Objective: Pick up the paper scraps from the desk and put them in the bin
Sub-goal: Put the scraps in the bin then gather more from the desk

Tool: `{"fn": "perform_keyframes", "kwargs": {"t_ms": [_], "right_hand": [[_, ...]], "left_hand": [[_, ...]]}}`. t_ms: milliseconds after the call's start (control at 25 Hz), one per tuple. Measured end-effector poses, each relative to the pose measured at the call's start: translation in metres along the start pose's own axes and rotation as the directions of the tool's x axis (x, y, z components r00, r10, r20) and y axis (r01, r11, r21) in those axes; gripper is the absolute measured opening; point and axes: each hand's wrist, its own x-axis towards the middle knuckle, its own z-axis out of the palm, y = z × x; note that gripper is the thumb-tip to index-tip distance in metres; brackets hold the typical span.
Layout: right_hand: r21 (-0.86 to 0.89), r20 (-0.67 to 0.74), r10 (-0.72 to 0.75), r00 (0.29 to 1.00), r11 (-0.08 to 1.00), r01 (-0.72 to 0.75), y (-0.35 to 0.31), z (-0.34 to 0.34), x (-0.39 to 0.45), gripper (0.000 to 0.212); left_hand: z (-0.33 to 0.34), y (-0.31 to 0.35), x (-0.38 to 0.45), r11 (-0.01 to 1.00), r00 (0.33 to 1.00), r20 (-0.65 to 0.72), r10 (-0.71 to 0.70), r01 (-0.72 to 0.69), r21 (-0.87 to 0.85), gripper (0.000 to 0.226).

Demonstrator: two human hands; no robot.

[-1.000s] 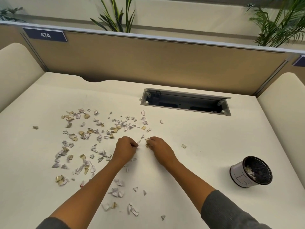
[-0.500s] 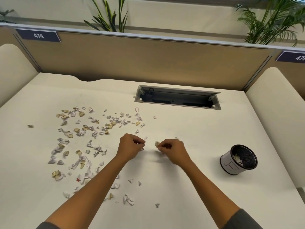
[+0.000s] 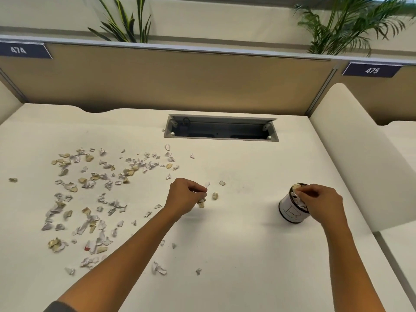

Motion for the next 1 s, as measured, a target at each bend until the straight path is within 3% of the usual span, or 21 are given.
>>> {"fn": "perform_keyframes", "kwargs": {"t_ms": [160, 400, 600, 760, 1000], "right_hand": [[-0.053, 0.0, 0.059, 0.998, 0.997, -0.059, 0.009, -0.004, 0.012, 0.008], [0.078, -0.018, 0.097, 0.995, 0.992, -0.095, 0.021, -0.012, 0.018, 0.028], [0.265, -0.073, 0.157, 0.985, 0.955, -0.132, 0.026, -0.012, 0.015, 0.031], [0.33, -0.077, 0.152, 0.985, 0.937, -0.119, 0.026, -0.011, 0.014, 0.035], [0.273, -0.092, 0.155, 0.984, 0.954, -0.125, 0.027, -0.014, 0.016, 0.034]], "left_hand": [[0.03, 0.02, -0.001, 1.0, 0.997, 0.081, 0.017, -0.018, 0.007, 0.009], [0.102, 0.073, 0.001, 0.995, 0.954, 0.283, 0.101, -0.098, -0.022, 0.009], [0.167, 0.116, 0.003, 0.997, 0.891, 0.449, 0.063, -0.081, 0.02, 0.012], [0.201, 0.134, 0.004, 0.999, 0.895, 0.445, 0.024, -0.038, 0.023, 0.013], [0.205, 0.14, 0.007, 1.0, 0.882, 0.471, 0.014, -0.016, 0.0, 0.02]]}}
